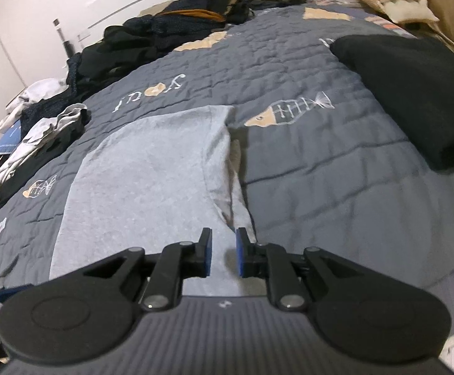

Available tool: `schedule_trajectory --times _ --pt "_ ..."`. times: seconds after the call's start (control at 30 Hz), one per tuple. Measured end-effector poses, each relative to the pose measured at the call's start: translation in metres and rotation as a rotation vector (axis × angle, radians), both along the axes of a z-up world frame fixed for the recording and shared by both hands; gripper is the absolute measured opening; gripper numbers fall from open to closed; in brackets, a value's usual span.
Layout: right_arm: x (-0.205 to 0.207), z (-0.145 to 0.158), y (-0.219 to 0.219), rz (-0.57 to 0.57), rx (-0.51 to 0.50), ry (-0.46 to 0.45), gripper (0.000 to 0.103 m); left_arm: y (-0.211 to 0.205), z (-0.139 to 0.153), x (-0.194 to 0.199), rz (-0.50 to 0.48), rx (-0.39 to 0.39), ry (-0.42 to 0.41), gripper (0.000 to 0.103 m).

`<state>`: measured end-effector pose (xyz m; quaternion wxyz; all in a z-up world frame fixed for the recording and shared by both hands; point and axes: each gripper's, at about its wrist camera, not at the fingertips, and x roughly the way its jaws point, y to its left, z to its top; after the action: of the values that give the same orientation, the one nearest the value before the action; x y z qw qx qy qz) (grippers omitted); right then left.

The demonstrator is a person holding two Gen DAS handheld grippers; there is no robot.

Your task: Fold clothes

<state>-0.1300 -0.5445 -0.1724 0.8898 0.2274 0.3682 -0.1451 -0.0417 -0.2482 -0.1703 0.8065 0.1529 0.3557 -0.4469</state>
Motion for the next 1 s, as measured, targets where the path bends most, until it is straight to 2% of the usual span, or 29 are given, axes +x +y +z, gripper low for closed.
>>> schedule_trajectory --times 0.37,0.6,0.8,0.9,1.0 --pt "-0.017 -0.005 -0.001 -0.07 -0.023 0.033 0.024 -0.017 -0.021 -0.042 -0.154 0.22 -0.3 0.044" --pt "-0.017 -0.01 -0.004 -0.09 -0.028 0.061 0.03 -0.023 -0.034 -0.044 -0.193 0.273 -0.384 0.044" --pt "-0.014 -0.018 -0.004 -0.084 -0.005 0.09 0.034 -0.024 -0.042 -0.042 -0.217 0.304 -0.392 0.014" --pt "-0.009 -0.024 -0.002 -0.062 0.018 0.109 0.035 -0.022 -0.039 -0.041 -0.221 0.299 -0.38 0.008" --pt "-0.004 -0.028 0.0 -0.056 0.013 0.127 0.036 -0.018 -0.035 -0.04 -0.227 0.294 -0.367 0.005"
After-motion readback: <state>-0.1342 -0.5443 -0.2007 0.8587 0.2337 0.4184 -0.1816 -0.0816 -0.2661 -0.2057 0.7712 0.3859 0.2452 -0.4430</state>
